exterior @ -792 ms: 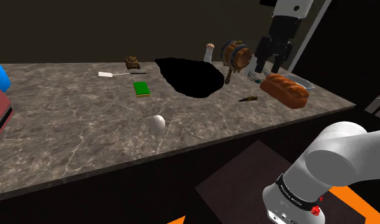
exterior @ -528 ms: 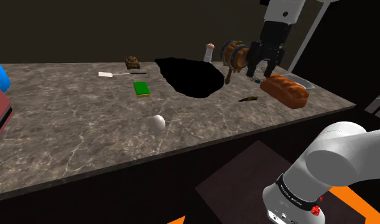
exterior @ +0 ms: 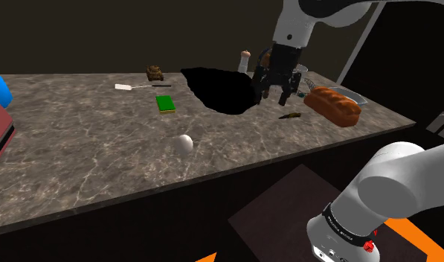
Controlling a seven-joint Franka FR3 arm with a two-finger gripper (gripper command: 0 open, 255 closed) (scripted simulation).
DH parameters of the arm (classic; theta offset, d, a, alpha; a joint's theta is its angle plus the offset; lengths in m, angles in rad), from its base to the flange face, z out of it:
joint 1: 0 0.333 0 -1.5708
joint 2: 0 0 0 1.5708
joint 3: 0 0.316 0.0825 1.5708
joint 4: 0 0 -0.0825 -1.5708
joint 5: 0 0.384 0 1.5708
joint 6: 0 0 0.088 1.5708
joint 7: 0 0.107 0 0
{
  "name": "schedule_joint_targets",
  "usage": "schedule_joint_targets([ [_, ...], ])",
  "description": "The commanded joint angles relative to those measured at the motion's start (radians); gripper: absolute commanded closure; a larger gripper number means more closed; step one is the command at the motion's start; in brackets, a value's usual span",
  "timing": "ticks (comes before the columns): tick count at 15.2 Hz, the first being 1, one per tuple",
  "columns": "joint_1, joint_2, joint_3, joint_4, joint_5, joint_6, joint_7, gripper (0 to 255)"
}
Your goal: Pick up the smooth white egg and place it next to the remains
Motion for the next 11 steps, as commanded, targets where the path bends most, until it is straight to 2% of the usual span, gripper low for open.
schedule_joint_targets([
  [1, 0.007, 0.044, 0.039, -0.006, 0.030, 0.059, 0.060, 0],
  [6, 0.014, 0.185, 0.121, 0.016, 0.076, 0.198, 0.189, 0],
  [11, 0.018, 0.353, 0.193, 0.074, 0.091, 0.331, 0.320, 0],
])
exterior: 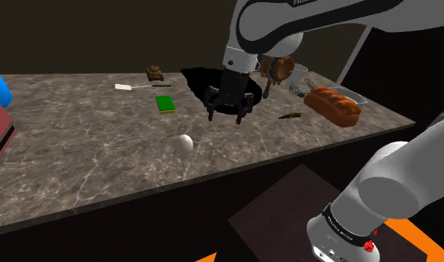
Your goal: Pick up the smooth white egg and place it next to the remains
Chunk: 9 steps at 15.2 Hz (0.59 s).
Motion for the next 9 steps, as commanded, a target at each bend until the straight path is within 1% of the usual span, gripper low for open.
schedule_joint_targets([
  [1, 0.000, 0.066, 0.024, 0.026, 0.000, 0.050, 0.053, 0],
  [5, 0.005, 0.218, 0.064, 0.102, -0.024, 0.141, 0.165, 0],
  [9, 0.021, 0.377, 0.086, 0.200, -0.071, 0.214, 0.282, 0],
])
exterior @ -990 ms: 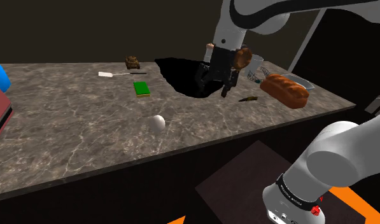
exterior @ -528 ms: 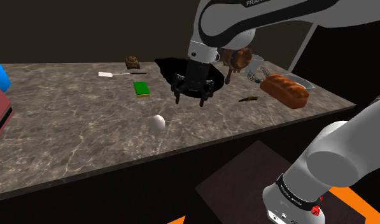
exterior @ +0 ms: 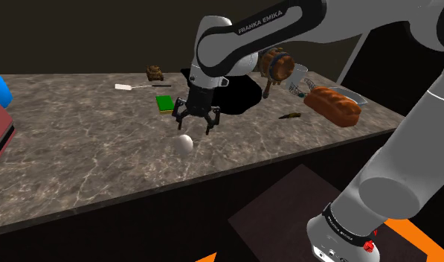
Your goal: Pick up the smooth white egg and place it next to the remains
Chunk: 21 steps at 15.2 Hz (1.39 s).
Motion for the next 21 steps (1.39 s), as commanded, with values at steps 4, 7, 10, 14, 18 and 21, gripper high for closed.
schedule_joint_targets([
  [4, 0.018, 0.098, 0.007, 0.046, -0.030, 0.060, 0.068, 0],
  [7, 0.024, 0.122, 0.009, 0.032, -0.035, 0.098, 0.072, 0],
  [10, 0.030, 0.144, 0.010, 0.021, -0.040, 0.131, 0.076, 0],
  [14, 0.030, 0.144, 0.010, 0.021, -0.040, 0.131, 0.076, 0],
  [18, 0.030, 0.144, 0.010, 0.021, -0.040, 0.130, 0.076, 255],
  [21, 0.030, 0.144, 0.010, 0.021, -0.040, 0.131, 0.075, 255],
])
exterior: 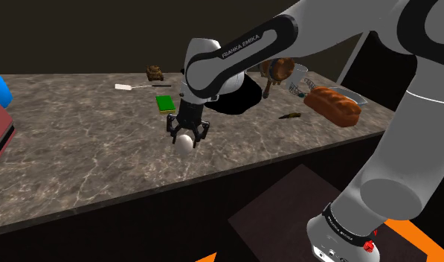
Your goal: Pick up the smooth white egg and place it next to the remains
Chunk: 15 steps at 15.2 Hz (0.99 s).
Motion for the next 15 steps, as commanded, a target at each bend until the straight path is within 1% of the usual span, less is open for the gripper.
schedule_joint_targets([
  [1, 0.000, 0.000, 0.000, 0.000, 0.000, 0.000, 0.000, 255],
  [6, 0.000, 0.000, 0.000, 0.000, 0.000, 0.000, 0.000, 255],
  [15, -0.008, -0.069, 0.002, 0.046, 0.013, -0.113, 0.008, 255],
])
